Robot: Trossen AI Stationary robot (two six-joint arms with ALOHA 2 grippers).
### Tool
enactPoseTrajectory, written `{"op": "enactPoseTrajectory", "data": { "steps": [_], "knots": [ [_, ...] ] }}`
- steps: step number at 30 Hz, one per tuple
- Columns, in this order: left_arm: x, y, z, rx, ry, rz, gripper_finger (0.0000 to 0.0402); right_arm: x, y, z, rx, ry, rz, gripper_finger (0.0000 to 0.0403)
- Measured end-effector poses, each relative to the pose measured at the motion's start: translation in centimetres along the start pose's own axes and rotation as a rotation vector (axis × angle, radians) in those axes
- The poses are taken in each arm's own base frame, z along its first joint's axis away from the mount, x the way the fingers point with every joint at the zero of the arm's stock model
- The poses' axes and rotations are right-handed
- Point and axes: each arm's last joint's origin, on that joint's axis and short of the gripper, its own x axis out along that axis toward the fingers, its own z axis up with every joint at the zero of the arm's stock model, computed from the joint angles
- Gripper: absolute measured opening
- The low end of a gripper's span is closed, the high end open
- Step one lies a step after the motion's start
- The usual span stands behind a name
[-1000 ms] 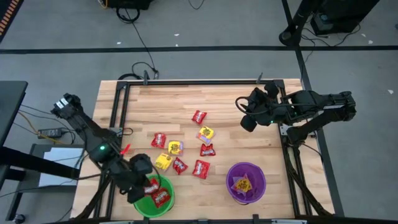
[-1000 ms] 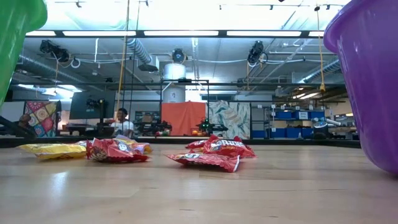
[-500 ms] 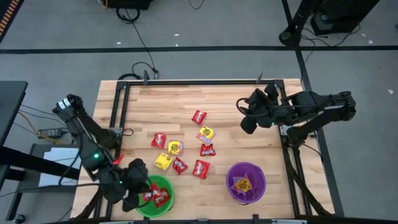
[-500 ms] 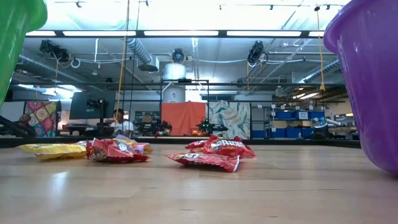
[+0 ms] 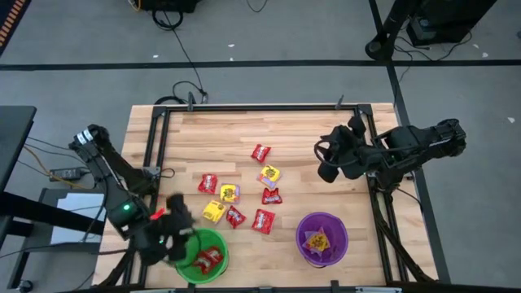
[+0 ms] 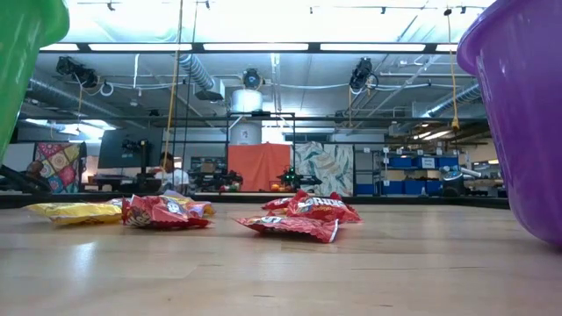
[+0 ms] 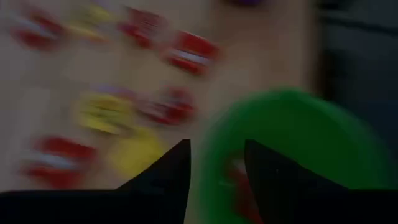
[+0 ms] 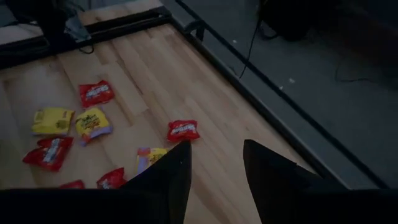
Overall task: Sort candy by brand, put in halloween buckets
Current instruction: Put the yellow candy into the purple bucket
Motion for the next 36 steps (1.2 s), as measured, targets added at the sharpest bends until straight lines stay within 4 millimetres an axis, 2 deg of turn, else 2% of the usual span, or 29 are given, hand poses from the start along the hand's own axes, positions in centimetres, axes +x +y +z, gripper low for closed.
{"op": "enactPoseTrajectory", "data": {
  "steps": [5,11,15,19,26,31,36],
  "knots": [
    [1.2,4.4,2.1,0.014,-0.075,0.332,0.0157,0.0,0.4,0.7,-0.042,-0.089,-0.021,0.0158],
    [1.9,9.1,4.9,0.043,-0.038,0.496,0.0157,0.3,1.0,1.6,-0.147,-0.177,-0.063,0.0158],
    [1.9,12.3,6.5,0.055,-0.039,0.607,0.0156,1.3,0.1,2.3,-0.165,-0.152,-0.08,0.0158],
    [1.9,14.7,8.6,0.055,-0.103,0.63,0.0156,2.8,-1.3,3.0,-0.158,-0.084,-0.051,0.0158],
    [3.2,17.6,11.6,0.116,-0.208,0.504,0.0156,5.5,-3.6,4.1,-0.184,-0.006,-0.034,0.0158],
    [4.5,20.1,11.8,0.105,-0.232,0.468,0.0156,6.5,-5.2,4.8,-0.233,0.009,-0.035,0.0158],
    [5.5,22.9,11.1,0.07,-0.208,0.533,0.0156,7.5,-7.3,5.1,-0.255,0.048,-0.046,0.0158]
  ]
}}
